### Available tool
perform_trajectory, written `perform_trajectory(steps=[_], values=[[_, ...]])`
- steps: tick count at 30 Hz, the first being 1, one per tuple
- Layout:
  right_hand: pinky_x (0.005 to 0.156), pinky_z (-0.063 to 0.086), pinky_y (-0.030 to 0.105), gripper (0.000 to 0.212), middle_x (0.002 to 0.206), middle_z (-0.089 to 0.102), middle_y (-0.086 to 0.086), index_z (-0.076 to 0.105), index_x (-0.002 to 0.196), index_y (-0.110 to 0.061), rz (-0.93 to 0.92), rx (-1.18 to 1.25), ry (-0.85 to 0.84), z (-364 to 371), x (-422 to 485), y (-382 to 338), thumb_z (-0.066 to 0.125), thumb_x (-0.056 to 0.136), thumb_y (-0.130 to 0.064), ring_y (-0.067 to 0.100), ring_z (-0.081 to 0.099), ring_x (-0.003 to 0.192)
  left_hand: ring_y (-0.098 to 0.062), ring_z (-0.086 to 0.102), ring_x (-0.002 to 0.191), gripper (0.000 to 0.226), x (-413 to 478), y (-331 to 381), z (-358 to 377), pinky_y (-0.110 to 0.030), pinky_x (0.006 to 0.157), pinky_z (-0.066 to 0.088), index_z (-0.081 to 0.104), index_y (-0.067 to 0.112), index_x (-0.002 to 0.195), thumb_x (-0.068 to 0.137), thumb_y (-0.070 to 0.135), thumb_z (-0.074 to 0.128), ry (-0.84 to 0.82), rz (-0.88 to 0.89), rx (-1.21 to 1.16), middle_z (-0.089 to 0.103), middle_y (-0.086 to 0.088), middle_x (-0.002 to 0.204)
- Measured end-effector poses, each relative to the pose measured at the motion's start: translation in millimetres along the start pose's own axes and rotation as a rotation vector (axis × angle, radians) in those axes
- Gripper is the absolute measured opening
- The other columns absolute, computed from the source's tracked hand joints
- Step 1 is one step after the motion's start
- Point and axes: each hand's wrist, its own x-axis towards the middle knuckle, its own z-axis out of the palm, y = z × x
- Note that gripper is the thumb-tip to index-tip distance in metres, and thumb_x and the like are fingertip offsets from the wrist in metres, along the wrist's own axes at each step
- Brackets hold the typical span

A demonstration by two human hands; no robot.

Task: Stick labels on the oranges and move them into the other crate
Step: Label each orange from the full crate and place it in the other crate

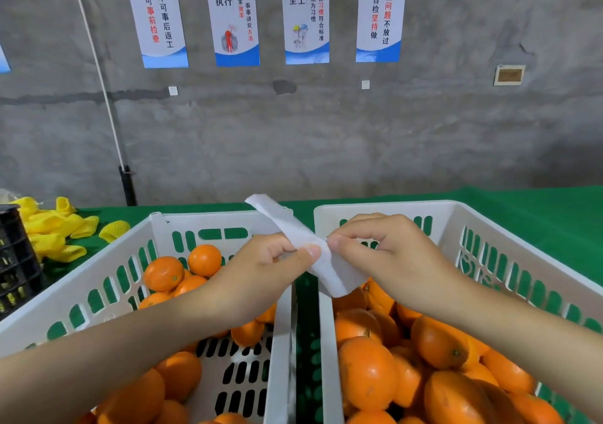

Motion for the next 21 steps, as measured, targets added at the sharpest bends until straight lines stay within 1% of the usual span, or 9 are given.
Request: perform_trajectory(steps=[3, 5, 7, 9, 11, 13, 15, 16, 21], values=[[0.071, 0.048, 0.020, 0.021, 0.088, 0.070, -0.014, 0.076, 0.082, -0.026, 0.061, 0.109, 0.083, -1.0, 1.4, -2.2, 0.059, 0.094, -0.025, 0.007, 0.063, 0.087, 0.005, 0.068, 0.084, 0.020, -1.1, 1.5, -2.2, -0.010, 0.076, 0.048, 0.072, 0.033, 0.098, 0.103, 0.032, 0.053, -0.036, 0.002, 0.055, 0.074, 0.023, 0.087], [0.074, 0.044, 0.016, 0.018, 0.090, 0.066, -0.014, 0.071, 0.084, -0.026, 0.027, 0.035, 0.196, -3.7, 2.0, -4.3, 0.056, 0.095, -0.026, 0.005, 0.060, 0.091, -0.004, 0.068, 0.079, 0.021, -2.8, 0.2, -2.2, -0.028, 0.079, 0.051, 0.074, 0.033, 0.091, 0.096, 0.044, 0.057, -0.056, -0.040, 0.049, 0.073, 0.012, 0.083], [0.080, 0.043, 0.015, 0.018, 0.098, 0.062, -0.017, 0.066, 0.097, -0.026, -0.030, -0.026, 0.284, -5.9, 1.8, -9.3, 0.049, 0.101, -0.029, 0.003, 0.057, 0.100, -0.024, 0.070, 0.100, 0.033, -2.7, -1.8, -1.2, -0.046, 0.097, 0.051, 0.076, 0.018, 0.101, 0.084, 0.042, 0.062, -0.056, -0.108, -0.060, 0.075, -0.006, 0.101], [0.090, 0.042, 0.015, 0.024, 0.112, 0.060, -0.022, 0.061, 0.116, -0.030, -0.075, -0.081, 0.309, -6.2, 0.1, -14.2, 0.043, 0.102, -0.036, 0.000, 0.053, 0.113, -0.019, 0.070, 0.106, 0.025, -1.8, 0.4, 0.8, -0.037, 0.098, 0.053, 0.079, 0.018, 0.098, 0.080, 0.024, 0.063, -0.086, -0.120, -0.191, 0.077, -0.004, 0.102], [0.097, 0.040, 0.019, 0.036, 0.122, 0.057, -0.024, 0.055, 0.130, -0.032, -0.061, -0.102, 0.262, -4.9, -2.6, -17.0, 0.039, 0.099, -0.041, -0.003, 0.048, 0.120, 0.004, 0.067, 0.101, 0.035, -2.4, 12.3, 9.7, -0.016, 0.090, 0.051, 0.081, 0.039, 0.091, 0.078, 0.014, 0.061, -0.202, -0.069, -0.165, 0.076, 0.018, 0.100], [0.097, 0.039, 0.023, 0.042, 0.121, 0.056, -0.030, 0.046, 0.137, -0.038, -0.006, -0.067, 0.152, -2.6, -4.9, -17.1, 0.036, 0.097, -0.048, -0.005, 0.048, 0.119, 0.013, 0.057, 0.110, 0.038, -3.0, 16.5, 21.5, -0.020, 0.105, 0.042, 0.076, 0.048, 0.097, 0.084, 0.017, 0.056, -0.325, -0.061, 0.023, 0.068, 0.031, 0.114], [0.089, 0.041, 0.023, 0.041, 0.107, 0.059, -0.033, 0.040, 0.135, -0.049, 0.023, -0.043, 0.049, 0.0, -8.0, -15.2, 0.031, 0.096, -0.055, -0.007, 0.052, 0.109, -0.011, 0.055, 0.116, 0.023, -7.0, 16.0, 23.4, -0.032, 0.107, 0.039, 0.070, 0.021, 0.107, 0.096, 0.027, 0.051, -0.380, -0.086, 0.264, 0.065, 0.005, 0.131], [0.088, 0.044, 0.027, 0.039, 0.104, 0.063, -0.028, 0.041, 0.133, -0.051, 0.037, -0.043, 0.023, 1.2, -9.4, -13.9, 0.028, 0.096, -0.057, -0.004, 0.055, 0.106, -0.019, 0.053, 0.118, 0.032, -11.0, 14.7, 21.3, -0.034, 0.107, 0.039, 0.067, 0.007, 0.111, 0.100, 0.031, 0.049, -0.398, -0.013, 0.275, 0.061, -0.008, 0.132], [0.078, 0.047, 0.052, 0.035, 0.080, 0.057, -0.006, 0.053, 0.092, -0.030, 0.052, -0.002, 0.054, 10.2, -9.5, -8.4, 0.026, 0.100, -0.051, 0.015, 0.055, 0.080, -0.022, 0.052, 0.111, 0.040, -27.6, 29.9, 13.0, -0.043, 0.098, 0.037, 0.064, -0.008, 0.099, 0.107, 0.025, 0.041, -0.406, 0.244, 0.301, 0.058, -0.014, 0.111]])
